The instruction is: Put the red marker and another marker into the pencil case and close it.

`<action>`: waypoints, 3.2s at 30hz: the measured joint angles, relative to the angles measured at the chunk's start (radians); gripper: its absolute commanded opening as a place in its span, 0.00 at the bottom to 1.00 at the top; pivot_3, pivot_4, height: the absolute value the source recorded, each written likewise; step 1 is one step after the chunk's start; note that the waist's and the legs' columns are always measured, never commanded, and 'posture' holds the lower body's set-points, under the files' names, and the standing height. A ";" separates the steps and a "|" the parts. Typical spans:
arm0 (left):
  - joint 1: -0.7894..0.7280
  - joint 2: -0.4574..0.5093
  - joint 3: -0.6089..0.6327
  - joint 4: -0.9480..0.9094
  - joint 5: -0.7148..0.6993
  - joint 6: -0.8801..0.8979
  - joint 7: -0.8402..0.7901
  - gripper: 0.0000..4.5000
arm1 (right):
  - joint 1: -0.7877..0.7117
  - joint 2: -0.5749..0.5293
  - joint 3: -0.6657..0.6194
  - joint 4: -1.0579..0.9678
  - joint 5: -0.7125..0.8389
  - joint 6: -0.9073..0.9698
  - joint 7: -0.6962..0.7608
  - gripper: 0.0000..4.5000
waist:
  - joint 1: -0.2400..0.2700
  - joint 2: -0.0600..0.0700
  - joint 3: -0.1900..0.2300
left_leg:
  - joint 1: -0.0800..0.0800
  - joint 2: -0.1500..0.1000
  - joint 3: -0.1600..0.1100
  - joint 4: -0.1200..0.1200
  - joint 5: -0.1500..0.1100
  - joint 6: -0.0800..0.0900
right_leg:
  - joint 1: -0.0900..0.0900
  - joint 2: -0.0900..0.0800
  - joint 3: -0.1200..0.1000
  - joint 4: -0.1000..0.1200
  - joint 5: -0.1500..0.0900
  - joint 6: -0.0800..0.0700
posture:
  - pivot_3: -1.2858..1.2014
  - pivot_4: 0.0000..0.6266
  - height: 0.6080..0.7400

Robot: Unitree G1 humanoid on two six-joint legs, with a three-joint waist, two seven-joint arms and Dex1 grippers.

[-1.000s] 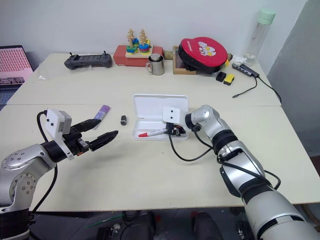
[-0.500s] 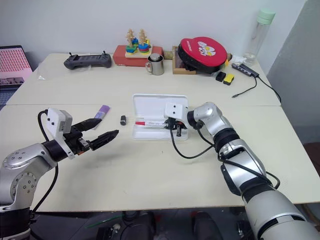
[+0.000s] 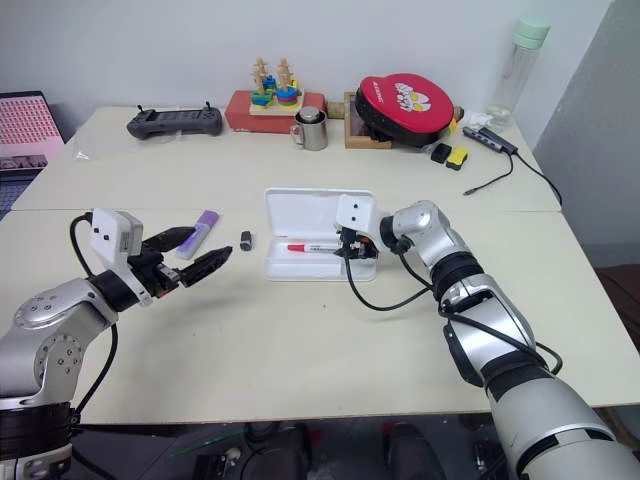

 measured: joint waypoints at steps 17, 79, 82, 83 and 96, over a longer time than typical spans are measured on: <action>-0.305 -0.019 -0.099 0.660 0.222 -0.089 0.102 1.00 | 0.121 0.077 -0.132 -0.636 0.260 0.373 -0.025 0.98 | 0.003 0.000 0.000 | 0.000 -0.001 -0.002 0.001 0.000 0.000 | -0.003 0.000 -0.002 0.009 0.000 -0.001 | 0.52 0.24 1.00; -0.706 -0.043 -0.589 0.900 0.431 -0.599 -0.826 0.26 | 0.594 -0.303 -0.225 -1.405 0.573 0.822 -0.183 1.00 | 0.003 0.000 0.001 | -0.012 0.000 -0.003 0.001 0.004 -0.003 | -0.006 0.001 -0.002 0.000 -0.002 -0.002 | 0.52 0.24 1.00; -0.719 -0.043 -0.589 0.930 0.450 -0.621 -0.837 0.26 | 0.603 -0.304 -0.218 -1.410 0.574 0.828 -0.192 1.00 | 0.003 0.000 0.001 | -0.012 0.000 -0.003 0.001 0.004 -0.003 | -0.006 0.001 -0.003 0.001 -0.002 -0.002 | 0.52 0.24 1.00; -0.719 -0.043 -0.590 0.936 0.464 -0.632 -0.835 0.34 | 0.603 -0.304 -0.218 -1.410 0.574 0.829 -0.197 1.00 | 0.003 0.000 0.001 | -0.012 0.000 -0.003 0.001 0.004 -0.003 | -0.006 0.001 -0.003 0.001 -0.002 -0.001 | 0.52 0.24 1.00; -0.702 -0.063 -0.490 0.908 0.415 -0.562 -0.809 0.93 | 0.599 -0.299 -0.204 -1.409 0.574 0.826 -0.204 1.00 | 0.003 0.000 0.001 | -0.012 0.000 -0.004 0.002 0.004 -0.003 | -0.005 0.001 -0.004 0.002 -0.001 -0.001 | 0.52 0.24 1.00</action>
